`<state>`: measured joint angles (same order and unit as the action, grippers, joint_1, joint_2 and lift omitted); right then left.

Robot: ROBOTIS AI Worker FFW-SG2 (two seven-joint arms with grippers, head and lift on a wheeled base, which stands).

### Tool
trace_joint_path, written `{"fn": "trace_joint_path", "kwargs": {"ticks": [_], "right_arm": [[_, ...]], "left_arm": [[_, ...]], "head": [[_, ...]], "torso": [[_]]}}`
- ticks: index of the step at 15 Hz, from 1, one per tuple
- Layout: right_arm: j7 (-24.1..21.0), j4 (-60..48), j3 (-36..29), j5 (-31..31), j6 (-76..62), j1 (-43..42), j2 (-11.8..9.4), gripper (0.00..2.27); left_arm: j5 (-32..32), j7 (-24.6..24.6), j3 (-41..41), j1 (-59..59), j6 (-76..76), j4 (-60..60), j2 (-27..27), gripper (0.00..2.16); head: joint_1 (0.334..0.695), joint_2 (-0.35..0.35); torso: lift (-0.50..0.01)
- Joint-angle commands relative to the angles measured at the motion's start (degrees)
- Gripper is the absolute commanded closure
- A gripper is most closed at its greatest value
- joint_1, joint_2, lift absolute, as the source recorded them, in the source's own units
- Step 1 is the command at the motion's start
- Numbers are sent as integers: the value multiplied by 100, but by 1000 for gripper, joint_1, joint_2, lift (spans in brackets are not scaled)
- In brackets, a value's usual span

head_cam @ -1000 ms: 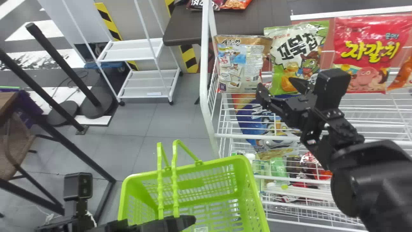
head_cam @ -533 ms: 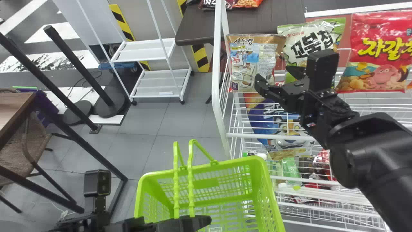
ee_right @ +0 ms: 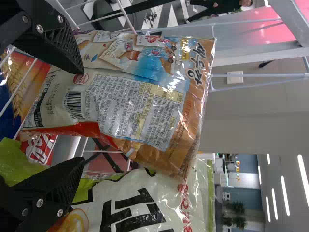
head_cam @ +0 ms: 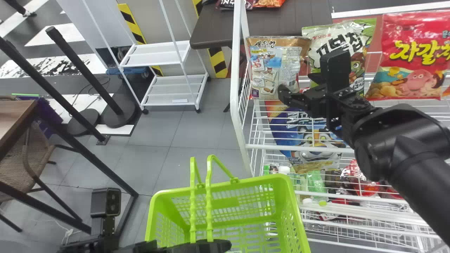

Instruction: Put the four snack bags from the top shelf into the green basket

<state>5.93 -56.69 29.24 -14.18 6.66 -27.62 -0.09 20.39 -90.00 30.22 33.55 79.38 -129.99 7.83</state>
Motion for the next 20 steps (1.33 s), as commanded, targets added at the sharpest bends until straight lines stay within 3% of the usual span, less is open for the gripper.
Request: {"fn": "trace_joint_path", "kwargs": {"ticks": [1, 3, 5, 6, 8, 12, 20], "right_arm": [[154, 325, 20, -23, -178, -173, 14, 363], [418, 501, 12, -94, -301, -279, 14, 809], [479, 509, 12, -146, -424, -288, 14, 1966], [488, 509, 12, -155, -424, -270, 14, 2135], [488, 501, 20, -50, -530, -226, 14, 2250], [479, 272, 29, 126, -635, -50, 14, 2250], [383, -1424, -234, 495, -143, 916, 14, 2250]], "left_arm": [[9, -57, 2, 55, -14, -62, -1, 2148], [9, -57, 2, 90, -14, -88, -1, 2148], [9, -57, 2, 90, -14, -79, 8, 2148], [9, -57, 2, 90, -14, -79, 16, 2148], [26, -57, 19, 90, -14, -79, 34, 2148], [70, -57, 46, 108, -32, -79, 69, 2148], [141, -57, 134, 152, -67, -53, 175, 2148]], "head": [[695, 278], [695, 274], [695, 276], [695, 278], [695, 277], [695, 286], [695, 330]], "torso": [[0], [0], [0], [0], [0], [0], [0]]}}
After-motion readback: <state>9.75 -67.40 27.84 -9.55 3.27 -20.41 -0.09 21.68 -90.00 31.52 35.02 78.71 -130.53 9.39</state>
